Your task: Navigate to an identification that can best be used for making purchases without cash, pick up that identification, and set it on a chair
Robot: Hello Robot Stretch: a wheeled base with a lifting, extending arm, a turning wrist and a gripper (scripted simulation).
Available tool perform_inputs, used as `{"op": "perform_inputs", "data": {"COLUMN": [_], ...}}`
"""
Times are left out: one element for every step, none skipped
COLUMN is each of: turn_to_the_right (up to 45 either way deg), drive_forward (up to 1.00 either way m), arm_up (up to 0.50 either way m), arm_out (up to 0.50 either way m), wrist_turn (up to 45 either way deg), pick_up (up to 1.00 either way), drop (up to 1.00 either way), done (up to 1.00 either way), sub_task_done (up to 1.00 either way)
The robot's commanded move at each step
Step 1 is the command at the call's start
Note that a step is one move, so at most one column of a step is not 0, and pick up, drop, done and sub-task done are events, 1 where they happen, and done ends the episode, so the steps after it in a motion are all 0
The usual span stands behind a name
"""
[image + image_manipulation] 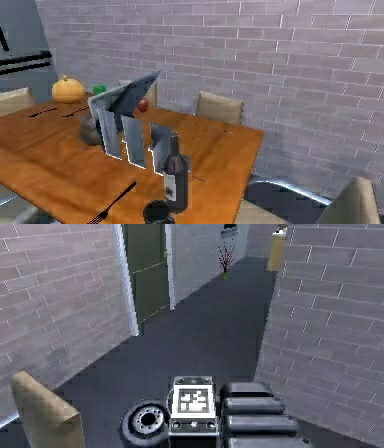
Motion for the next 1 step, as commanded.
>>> {"op": "perform_inputs", "data": {"turn_to_the_right": [-18.0], "drive_forward": [0.0], "arm_up": [0.0], "arm_out": [0.0], "wrist_turn": [0.0], "pick_up": [0.0], "drop": [0.0], "done": [0.0], "sub_task_done": [0.0]}}
